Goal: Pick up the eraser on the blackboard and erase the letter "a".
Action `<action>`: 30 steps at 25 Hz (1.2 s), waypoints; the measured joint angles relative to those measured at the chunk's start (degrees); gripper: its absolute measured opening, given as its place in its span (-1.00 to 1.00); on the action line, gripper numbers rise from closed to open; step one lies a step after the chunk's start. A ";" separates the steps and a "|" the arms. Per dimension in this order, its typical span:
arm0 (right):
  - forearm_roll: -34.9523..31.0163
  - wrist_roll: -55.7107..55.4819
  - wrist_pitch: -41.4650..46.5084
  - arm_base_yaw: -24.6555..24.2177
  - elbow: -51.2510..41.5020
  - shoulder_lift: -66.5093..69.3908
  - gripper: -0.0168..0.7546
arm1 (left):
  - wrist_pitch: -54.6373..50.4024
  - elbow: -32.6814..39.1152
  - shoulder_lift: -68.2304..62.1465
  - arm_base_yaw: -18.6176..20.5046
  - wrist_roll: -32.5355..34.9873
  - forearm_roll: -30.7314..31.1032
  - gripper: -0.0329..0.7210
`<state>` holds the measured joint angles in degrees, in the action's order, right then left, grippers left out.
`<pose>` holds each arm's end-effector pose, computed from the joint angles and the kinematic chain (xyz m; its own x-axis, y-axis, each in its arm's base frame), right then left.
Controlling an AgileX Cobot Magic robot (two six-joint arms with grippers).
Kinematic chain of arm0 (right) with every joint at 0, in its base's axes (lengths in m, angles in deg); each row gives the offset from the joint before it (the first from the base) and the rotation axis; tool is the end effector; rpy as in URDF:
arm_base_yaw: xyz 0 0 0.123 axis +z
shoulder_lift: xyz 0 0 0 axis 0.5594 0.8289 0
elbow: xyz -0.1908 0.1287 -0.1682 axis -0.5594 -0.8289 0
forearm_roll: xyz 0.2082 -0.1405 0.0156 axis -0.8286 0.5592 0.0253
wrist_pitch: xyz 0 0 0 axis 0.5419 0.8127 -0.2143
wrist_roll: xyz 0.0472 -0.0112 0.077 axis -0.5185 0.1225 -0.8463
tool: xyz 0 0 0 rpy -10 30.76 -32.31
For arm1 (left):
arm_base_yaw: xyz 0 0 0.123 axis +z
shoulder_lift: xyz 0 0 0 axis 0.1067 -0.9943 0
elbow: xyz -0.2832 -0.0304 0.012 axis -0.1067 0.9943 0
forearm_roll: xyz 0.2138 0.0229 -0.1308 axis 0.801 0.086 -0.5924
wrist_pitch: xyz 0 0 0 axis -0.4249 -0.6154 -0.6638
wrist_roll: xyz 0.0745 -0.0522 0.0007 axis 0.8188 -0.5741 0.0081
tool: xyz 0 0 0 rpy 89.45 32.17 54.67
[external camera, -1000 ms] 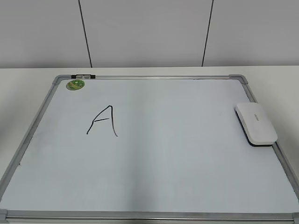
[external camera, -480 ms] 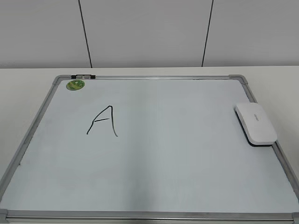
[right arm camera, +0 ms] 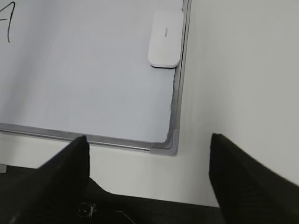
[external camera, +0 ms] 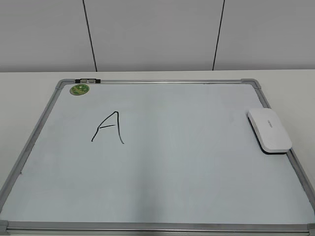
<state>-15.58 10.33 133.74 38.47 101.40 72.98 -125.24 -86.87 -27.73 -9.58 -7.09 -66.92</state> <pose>0.0487 0.0086 0.3626 -0.7034 -0.0878 -0.7053 -0.1383 0.9903 0.0146 0.0334 -0.0193 0.3161 -0.7328 0.1404 -0.6658 0.2555 0.9637 -0.0779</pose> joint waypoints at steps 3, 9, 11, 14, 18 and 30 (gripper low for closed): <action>1.59 0.00 0.09 0.00 -6.00 -6.36 0.57 | -0.27 3.61 4.95 0.00 0.00 0.14 0.32; 4.38 -0.10 0.32 0.00 -17.43 -16.28 0.57 | -0.39 8.05 8.97 0.00 0.00 1.26 0.32; 4.13 -0.10 0.64 0.00 -20.00 -17.78 0.57 | -0.09 8.03 9.07 0.00 0.00 1.65 0.32; 3.20 -0.10 -0.39 0.00 -20.65 -18.30 0.57 | 0.56 8.15 9.26 0.00 0.00 2.34 0.32; 3.20 -0.10 -2.99 0.00 -21.17 -18.44 0.57 | 3.24 8.62 9.26 0.00 0.00 3.30 0.32; 2.89 -0.10 -6.89 0.00 -23.07 -18.48 0.57 | 8.26 10.54 9.26 0.00 0.00 4.45 0.32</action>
<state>-12.69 10.22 126.85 38.47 78.33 54.50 -116.97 -76.32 -18.47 -9.58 -7.09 -62.48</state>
